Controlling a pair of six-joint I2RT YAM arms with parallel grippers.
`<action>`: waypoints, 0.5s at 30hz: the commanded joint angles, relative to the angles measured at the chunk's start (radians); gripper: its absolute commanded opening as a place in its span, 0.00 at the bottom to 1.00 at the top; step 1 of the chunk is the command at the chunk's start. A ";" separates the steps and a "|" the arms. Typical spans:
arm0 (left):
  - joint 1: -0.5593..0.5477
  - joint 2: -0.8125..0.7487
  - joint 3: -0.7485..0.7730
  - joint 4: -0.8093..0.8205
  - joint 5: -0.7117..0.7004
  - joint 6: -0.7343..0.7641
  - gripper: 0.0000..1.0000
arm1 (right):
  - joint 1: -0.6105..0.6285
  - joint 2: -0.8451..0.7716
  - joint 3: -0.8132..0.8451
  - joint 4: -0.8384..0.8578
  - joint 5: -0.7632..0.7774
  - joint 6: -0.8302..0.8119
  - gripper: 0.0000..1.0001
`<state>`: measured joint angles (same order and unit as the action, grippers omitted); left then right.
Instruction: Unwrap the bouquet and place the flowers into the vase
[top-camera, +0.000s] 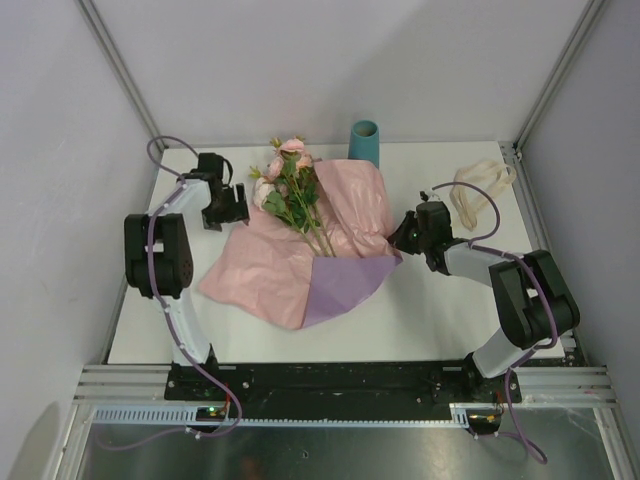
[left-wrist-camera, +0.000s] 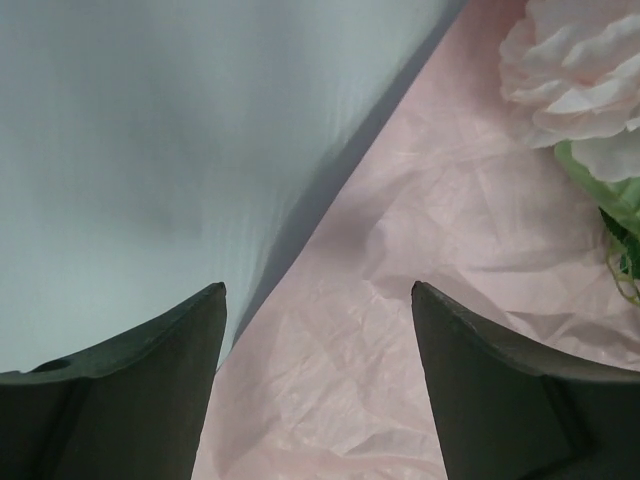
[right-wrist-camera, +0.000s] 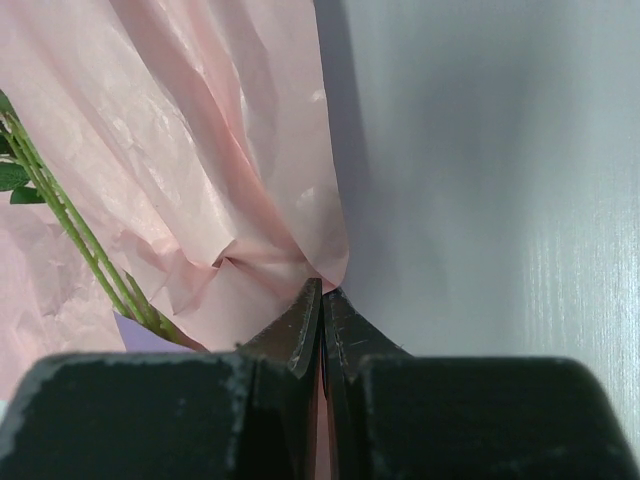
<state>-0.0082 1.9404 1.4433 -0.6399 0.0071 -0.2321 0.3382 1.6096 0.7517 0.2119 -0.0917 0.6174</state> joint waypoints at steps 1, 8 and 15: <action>0.005 0.021 0.046 -0.007 0.095 0.111 0.79 | 0.006 -0.041 -0.002 0.039 -0.017 -0.011 0.06; 0.005 0.074 0.068 -0.017 0.119 0.126 0.72 | 0.004 -0.047 -0.002 0.036 -0.025 -0.015 0.06; 0.005 0.093 0.089 -0.042 0.139 0.099 0.69 | 0.000 -0.054 -0.003 0.038 -0.034 -0.017 0.06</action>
<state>-0.0086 2.0312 1.4841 -0.6678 0.1123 -0.1390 0.3382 1.5951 0.7502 0.2150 -0.1127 0.6121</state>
